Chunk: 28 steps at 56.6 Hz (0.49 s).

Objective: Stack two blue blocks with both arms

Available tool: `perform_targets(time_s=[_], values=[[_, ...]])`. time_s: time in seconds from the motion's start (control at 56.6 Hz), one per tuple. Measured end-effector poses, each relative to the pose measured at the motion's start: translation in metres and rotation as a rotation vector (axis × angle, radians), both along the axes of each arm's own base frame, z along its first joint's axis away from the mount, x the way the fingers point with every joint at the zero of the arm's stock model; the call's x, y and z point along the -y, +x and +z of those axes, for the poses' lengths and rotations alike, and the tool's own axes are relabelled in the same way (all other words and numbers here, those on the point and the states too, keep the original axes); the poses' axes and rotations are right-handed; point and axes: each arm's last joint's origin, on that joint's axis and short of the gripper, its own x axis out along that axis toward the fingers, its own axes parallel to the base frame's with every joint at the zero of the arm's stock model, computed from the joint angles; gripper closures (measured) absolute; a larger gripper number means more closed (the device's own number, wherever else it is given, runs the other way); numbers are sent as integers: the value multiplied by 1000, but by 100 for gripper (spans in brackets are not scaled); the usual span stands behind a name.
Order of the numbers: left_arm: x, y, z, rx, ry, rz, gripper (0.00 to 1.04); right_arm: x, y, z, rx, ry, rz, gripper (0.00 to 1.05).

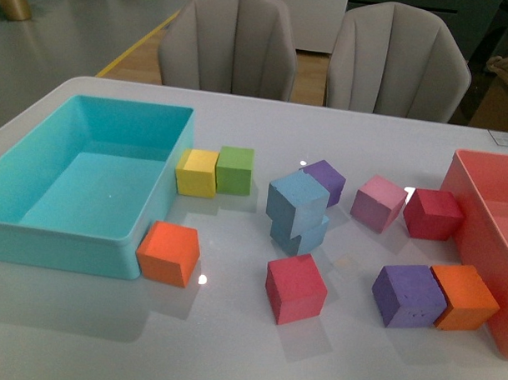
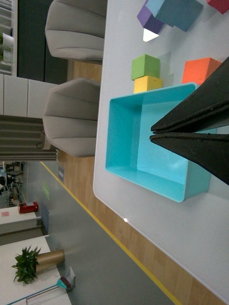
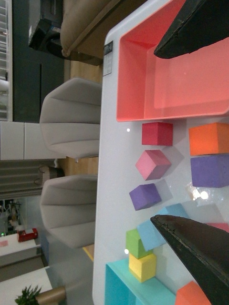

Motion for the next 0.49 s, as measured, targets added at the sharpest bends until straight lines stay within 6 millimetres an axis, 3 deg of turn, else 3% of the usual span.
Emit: perform_targets(time_s=[0.124, 0.495], values=[[0, -9, -3, -8, 0, 0, 103, 0, 0, 0, 0, 0, 0, 9], [0, -10, -2, -3, 0, 0, 103, 0, 0, 0, 0, 0, 0, 9]])
